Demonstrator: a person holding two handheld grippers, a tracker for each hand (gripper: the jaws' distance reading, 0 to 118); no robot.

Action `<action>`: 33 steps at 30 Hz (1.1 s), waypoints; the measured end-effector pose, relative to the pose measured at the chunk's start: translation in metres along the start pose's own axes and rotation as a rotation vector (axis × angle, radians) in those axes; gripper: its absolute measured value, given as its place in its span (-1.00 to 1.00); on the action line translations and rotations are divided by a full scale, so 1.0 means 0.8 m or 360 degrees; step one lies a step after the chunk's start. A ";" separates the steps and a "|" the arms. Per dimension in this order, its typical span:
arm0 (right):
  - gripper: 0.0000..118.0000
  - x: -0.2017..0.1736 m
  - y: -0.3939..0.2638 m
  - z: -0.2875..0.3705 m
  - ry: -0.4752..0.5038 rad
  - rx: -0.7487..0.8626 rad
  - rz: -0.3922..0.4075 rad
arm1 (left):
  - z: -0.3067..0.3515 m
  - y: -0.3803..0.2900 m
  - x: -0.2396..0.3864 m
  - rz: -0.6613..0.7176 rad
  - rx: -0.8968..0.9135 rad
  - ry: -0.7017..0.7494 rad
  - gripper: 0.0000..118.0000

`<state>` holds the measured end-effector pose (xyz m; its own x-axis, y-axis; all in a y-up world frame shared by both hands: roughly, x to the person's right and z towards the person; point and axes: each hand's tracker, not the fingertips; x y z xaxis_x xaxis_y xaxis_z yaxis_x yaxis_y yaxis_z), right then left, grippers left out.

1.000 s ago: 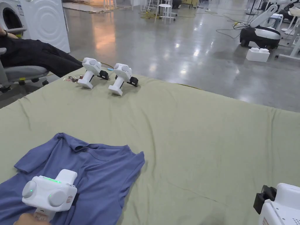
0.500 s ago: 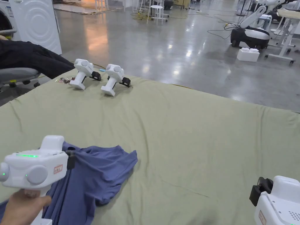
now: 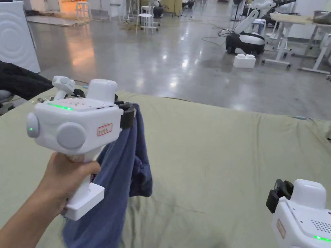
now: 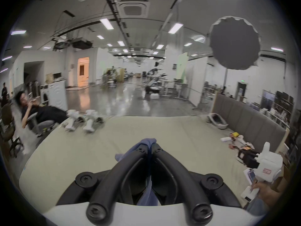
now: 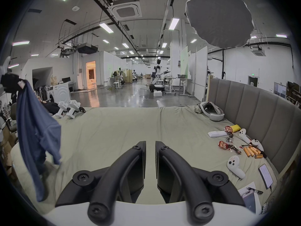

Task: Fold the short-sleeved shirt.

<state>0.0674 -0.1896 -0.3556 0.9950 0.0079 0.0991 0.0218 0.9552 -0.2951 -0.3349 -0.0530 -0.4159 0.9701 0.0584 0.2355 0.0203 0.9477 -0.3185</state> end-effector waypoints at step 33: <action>-0.74 0.088 -0.024 0.032 -0.0182 -0.0030 -0.0055 | -0.087 -0.219 0.157 -0.0045 -0.0199 -0.0415 0.19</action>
<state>0.1348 -0.1997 -0.3184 0.9762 0.0097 0.2167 0.0587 0.9498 -0.3074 -0.1996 -0.2338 -0.3939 0.8742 0.1265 0.4687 0.0918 0.9049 -0.4155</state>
